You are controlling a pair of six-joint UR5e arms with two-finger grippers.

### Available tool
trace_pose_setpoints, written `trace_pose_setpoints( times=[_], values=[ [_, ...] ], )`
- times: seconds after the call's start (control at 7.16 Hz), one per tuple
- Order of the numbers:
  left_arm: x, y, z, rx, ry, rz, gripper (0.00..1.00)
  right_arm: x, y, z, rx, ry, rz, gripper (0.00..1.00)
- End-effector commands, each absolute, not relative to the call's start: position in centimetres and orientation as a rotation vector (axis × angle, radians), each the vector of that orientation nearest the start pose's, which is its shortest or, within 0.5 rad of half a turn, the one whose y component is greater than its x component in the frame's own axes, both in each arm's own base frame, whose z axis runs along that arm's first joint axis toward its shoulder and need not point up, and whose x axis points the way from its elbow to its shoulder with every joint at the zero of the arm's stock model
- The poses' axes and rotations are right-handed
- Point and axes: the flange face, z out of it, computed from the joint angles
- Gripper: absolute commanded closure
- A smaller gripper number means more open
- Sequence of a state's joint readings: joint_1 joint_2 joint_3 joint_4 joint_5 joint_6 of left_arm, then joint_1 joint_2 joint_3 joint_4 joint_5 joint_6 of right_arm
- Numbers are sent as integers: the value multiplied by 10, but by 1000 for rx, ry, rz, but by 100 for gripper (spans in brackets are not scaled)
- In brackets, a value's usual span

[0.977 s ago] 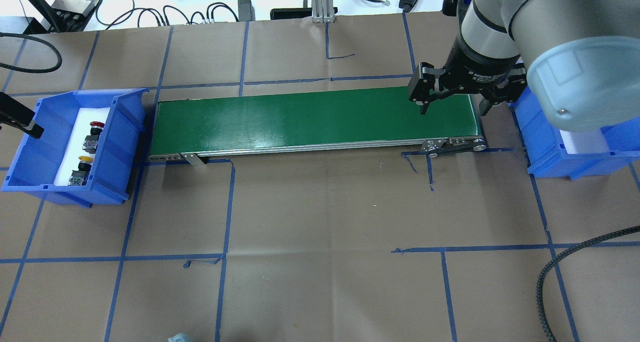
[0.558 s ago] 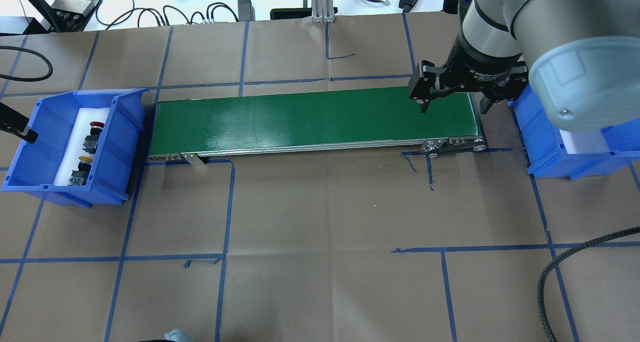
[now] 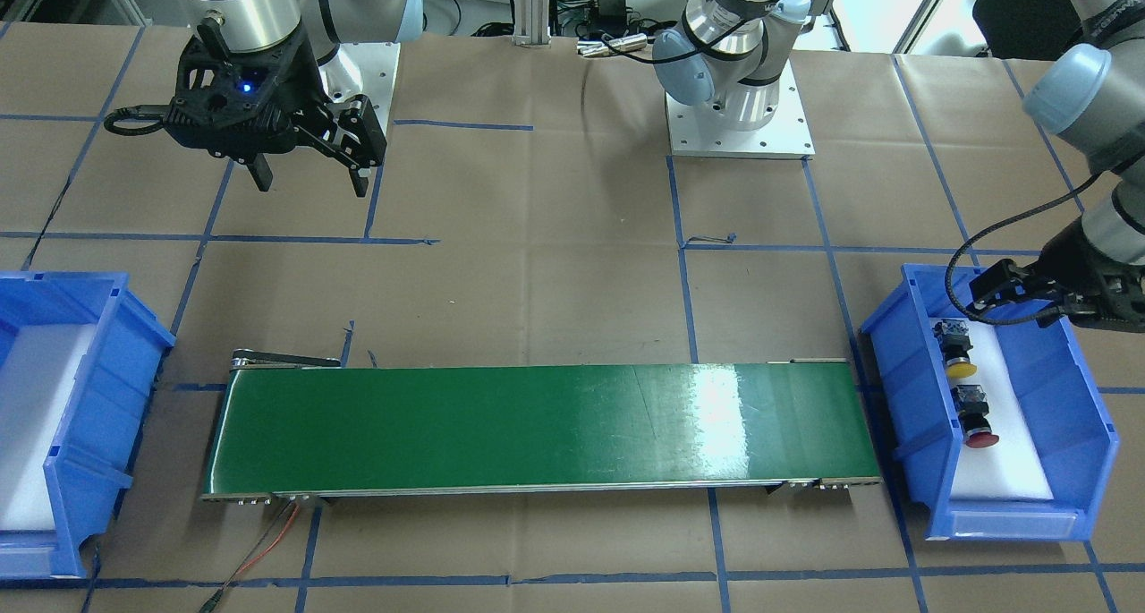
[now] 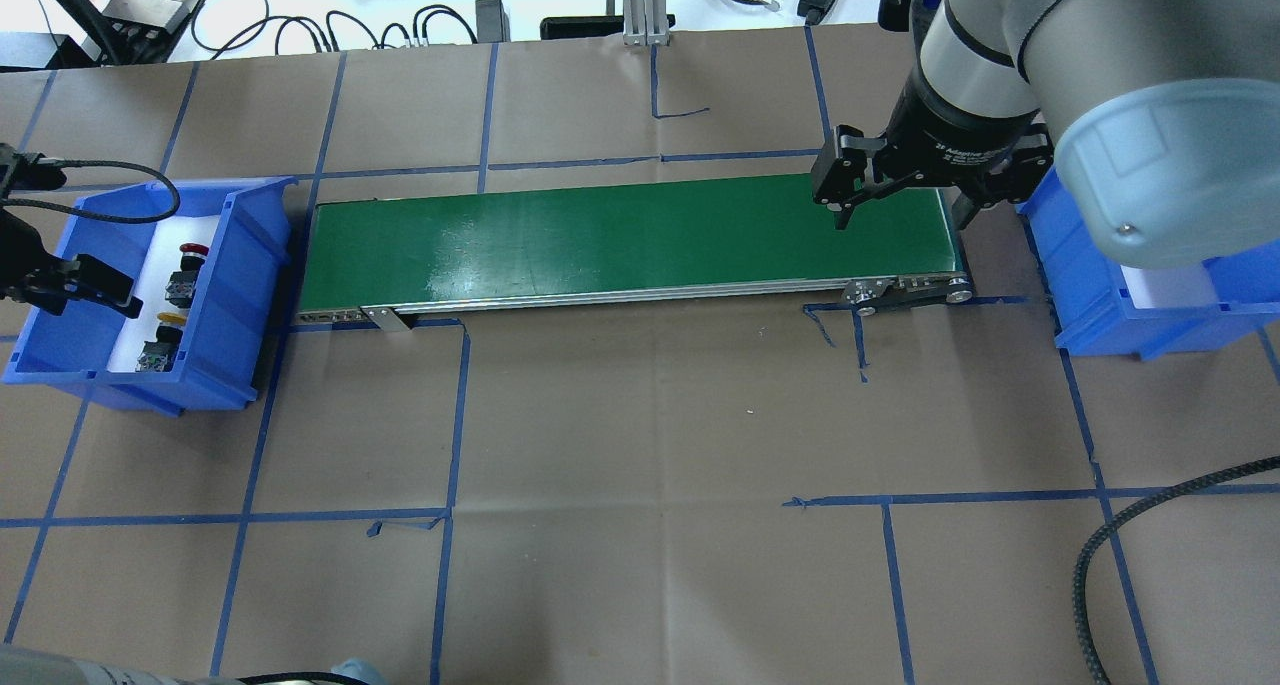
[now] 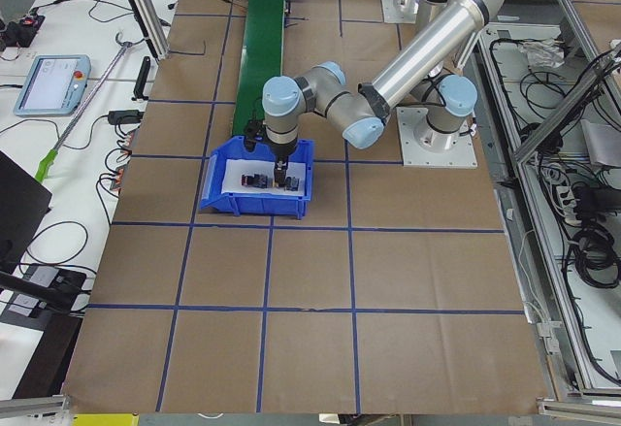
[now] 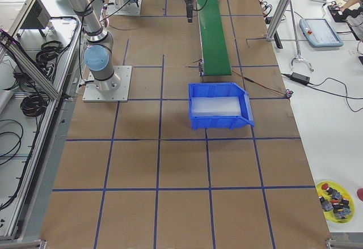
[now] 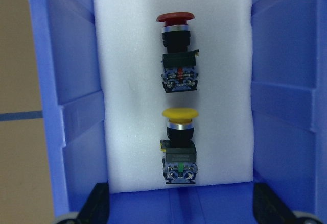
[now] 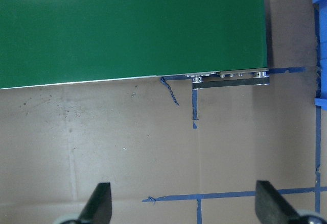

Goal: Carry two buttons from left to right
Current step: 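Lower the left gripper into the bin and grasp the yellow-capped button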

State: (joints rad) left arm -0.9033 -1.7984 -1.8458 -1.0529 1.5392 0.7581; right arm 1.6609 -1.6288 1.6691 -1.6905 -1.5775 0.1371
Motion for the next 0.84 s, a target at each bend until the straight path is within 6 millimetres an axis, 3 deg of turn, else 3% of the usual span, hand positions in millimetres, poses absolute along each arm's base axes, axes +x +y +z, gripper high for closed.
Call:
trace_pose_setpoints(
  times=[0.0, 0.42, 0.7],
  values=[
    [222, -501, 251, 141, 3139, -82, 0, 175, -462, 477, 65, 3137, -123, 0],
    [225, -506, 218, 141, 3148, -62, 0, 175, -464, 476, 65, 3137, -126, 0],
    [226, -506, 210, 141, 3153, -43, 0, 175, -464, 474, 66, 3139, -119, 0]
  ],
)
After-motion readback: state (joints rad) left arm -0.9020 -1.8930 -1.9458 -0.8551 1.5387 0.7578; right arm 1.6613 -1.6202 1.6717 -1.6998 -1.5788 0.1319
